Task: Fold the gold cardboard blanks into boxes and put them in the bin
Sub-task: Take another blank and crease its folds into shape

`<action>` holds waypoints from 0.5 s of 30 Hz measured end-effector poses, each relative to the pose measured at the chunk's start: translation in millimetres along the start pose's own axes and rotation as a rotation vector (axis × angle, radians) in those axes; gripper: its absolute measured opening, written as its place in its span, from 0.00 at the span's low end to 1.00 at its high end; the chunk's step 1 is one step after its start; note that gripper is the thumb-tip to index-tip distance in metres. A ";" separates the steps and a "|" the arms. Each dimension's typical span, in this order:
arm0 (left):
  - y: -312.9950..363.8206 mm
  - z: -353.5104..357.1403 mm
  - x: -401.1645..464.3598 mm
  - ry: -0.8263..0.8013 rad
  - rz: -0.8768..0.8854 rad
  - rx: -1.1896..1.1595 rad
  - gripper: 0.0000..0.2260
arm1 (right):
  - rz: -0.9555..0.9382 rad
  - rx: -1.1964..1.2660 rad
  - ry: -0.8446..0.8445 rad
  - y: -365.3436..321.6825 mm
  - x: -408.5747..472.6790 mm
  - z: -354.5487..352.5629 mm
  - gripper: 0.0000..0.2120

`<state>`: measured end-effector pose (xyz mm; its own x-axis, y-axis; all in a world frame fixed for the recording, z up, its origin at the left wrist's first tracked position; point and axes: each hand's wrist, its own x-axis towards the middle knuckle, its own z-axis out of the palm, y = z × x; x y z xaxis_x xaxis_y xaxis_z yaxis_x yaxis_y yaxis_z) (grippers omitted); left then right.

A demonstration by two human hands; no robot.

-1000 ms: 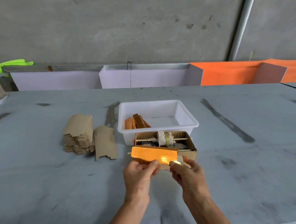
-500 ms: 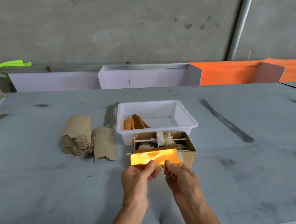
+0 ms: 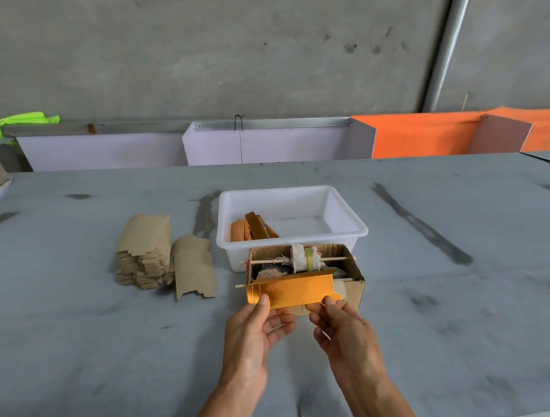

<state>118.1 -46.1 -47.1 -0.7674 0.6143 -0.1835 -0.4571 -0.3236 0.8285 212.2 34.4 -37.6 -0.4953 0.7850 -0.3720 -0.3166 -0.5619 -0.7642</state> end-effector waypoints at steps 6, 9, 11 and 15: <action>-8.4 -1.7 -3.9 -0.103 0.105 0.083 0.09 | 0.115 0.080 -0.109 2.0 -1.1 3.2 0.05; -6.8 -4.7 -4.1 -0.124 0.098 0.102 0.05 | 0.132 0.125 -0.149 0.3 0.9 2.5 0.09; -1.5 -6.4 -2.1 -0.151 0.035 0.062 0.07 | 0.115 0.132 -0.178 -1.9 3.3 -0.9 0.08; 10.3 -6.4 4.1 -0.171 -0.242 0.019 0.16 | 0.068 0.086 -0.254 -2.9 7.1 -9.2 0.09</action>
<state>107.4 -51.5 -42.7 -0.5494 0.7849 -0.2865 -0.6080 -0.1403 0.7815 217.1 44.1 -42.9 -0.7015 0.6601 -0.2688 -0.3375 -0.6398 -0.6904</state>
